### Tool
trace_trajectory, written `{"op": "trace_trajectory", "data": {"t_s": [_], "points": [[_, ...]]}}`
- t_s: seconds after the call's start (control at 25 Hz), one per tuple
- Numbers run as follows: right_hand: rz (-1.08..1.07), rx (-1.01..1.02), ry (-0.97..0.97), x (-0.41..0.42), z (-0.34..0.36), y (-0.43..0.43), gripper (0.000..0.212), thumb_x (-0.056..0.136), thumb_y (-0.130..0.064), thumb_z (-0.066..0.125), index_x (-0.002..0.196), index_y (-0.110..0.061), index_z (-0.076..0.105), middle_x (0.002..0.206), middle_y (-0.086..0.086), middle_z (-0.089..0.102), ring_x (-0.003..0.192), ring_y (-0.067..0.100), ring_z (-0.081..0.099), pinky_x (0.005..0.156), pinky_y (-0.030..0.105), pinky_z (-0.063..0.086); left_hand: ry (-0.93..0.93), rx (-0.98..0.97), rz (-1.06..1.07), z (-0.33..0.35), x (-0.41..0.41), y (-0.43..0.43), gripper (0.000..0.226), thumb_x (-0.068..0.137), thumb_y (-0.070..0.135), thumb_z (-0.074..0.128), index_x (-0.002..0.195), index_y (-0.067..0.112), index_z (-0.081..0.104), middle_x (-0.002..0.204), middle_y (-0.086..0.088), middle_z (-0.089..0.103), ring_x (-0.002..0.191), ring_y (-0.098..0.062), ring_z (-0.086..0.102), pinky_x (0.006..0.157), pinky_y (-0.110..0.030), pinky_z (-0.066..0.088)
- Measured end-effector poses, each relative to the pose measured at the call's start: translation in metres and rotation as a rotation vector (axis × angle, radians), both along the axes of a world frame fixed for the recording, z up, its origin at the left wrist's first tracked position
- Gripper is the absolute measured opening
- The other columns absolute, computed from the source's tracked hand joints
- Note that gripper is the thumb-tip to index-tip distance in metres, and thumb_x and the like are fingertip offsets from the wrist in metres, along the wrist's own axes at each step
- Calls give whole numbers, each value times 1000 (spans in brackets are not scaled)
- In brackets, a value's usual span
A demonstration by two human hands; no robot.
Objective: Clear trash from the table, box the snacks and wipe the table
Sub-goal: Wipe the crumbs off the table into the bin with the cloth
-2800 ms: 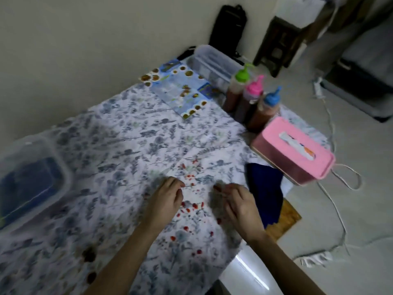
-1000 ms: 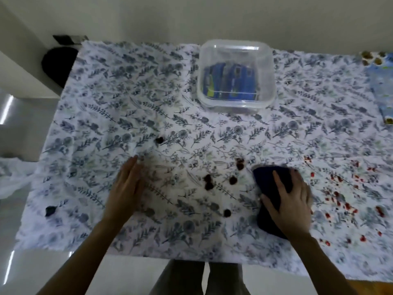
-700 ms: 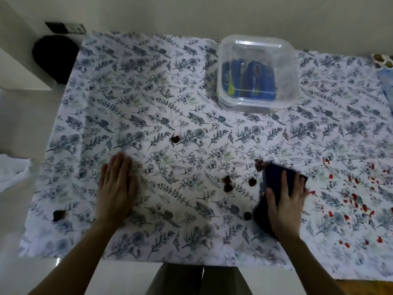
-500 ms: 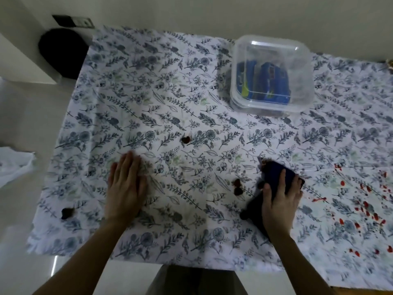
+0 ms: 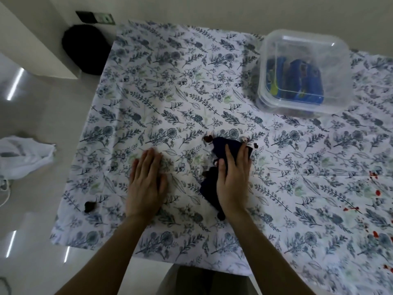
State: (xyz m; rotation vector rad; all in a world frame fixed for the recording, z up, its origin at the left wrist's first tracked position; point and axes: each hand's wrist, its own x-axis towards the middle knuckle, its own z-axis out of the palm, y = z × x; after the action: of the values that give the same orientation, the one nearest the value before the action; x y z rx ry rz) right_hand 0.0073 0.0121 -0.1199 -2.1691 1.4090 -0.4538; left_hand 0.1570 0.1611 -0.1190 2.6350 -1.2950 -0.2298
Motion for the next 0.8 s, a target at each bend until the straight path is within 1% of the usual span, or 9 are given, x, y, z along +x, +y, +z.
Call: {"op": "trace_trajectory", "data": {"t_s": [0.08,0.16,0.2,0.28,0.32,0.36,0.44,0.56,0.8], "points": [[32,49,-92,-5,0,-3,49,99,-44,26,141,-22,40,157,9,23,145,24,14,117,49,23,4,-6,4,0,1,1,60,96,41,27,150,15,22,159,-4,17,149,-15,9,123,-37,5],[-13,82,-190,-29,0,-14,49,97,-52,24,139,-29,37,149,13,39,135,34,40,102,57,43,8,-8,6,-1,1,1,60,96,41,28,150,15,21,159,-5,17,149,-16,9,123,-36,4],[-66,93,-225,-43,5,-19,50,96,-55,24,138,-31,36,140,18,49,121,39,53,92,56,51,13,-13,8,-2,1,1,61,96,41,29,150,15,21,159,-5,17,149,-16,9,123,-37,4],[-147,64,-234,-76,17,-32,51,97,-50,27,138,-24,42,116,23,62,87,40,65,72,37,59,22,-26,11,-2,1,1,61,96,40,32,150,15,21,159,-6,18,149,-16,9,123,-38,4],[-168,29,-223,-93,23,-40,52,97,-47,28,135,-16,46,107,23,64,79,37,64,64,26,55,25,-30,13,-2,1,1,61,95,40,33,150,14,22,159,-6,19,149,-16,9,123,-38,5],[-188,-9,-204,-106,30,-50,55,97,-48,27,133,-11,47,106,24,63,81,37,63,62,27,51,25,-31,15,-2,1,1,61,95,40,33,149,14,23,159,-6,19,149,-16,9,123,-37,4],[-231,-53,-161,-126,33,-74,60,96,-53,24,133,-11,46,118,23,60,101,38,60,77,39,51,24,-32,18,-1,1,0,61,95,40,33,149,14,23,159,-6,20,149,-16,9,123,-37,5],[-264,-72,-69,-124,19,-105,52,98,-41,26,136,-10,45,136,21,51,123,37,49,101,47,42,29,-32,16,0,1,1,61,95,40,33,149,14,23,159,-6,19,149,-17,9,123,-38,6],[-120,-96,29,-59,-1,-103,49,100,-37,24,134,-9,47,147,18,39,135,37,34,111,55,31,40,-49,14,-2,1,0,61,95,40,32,149,14,24,159,-5,19,149,-17,10,123,-40,8]]}}
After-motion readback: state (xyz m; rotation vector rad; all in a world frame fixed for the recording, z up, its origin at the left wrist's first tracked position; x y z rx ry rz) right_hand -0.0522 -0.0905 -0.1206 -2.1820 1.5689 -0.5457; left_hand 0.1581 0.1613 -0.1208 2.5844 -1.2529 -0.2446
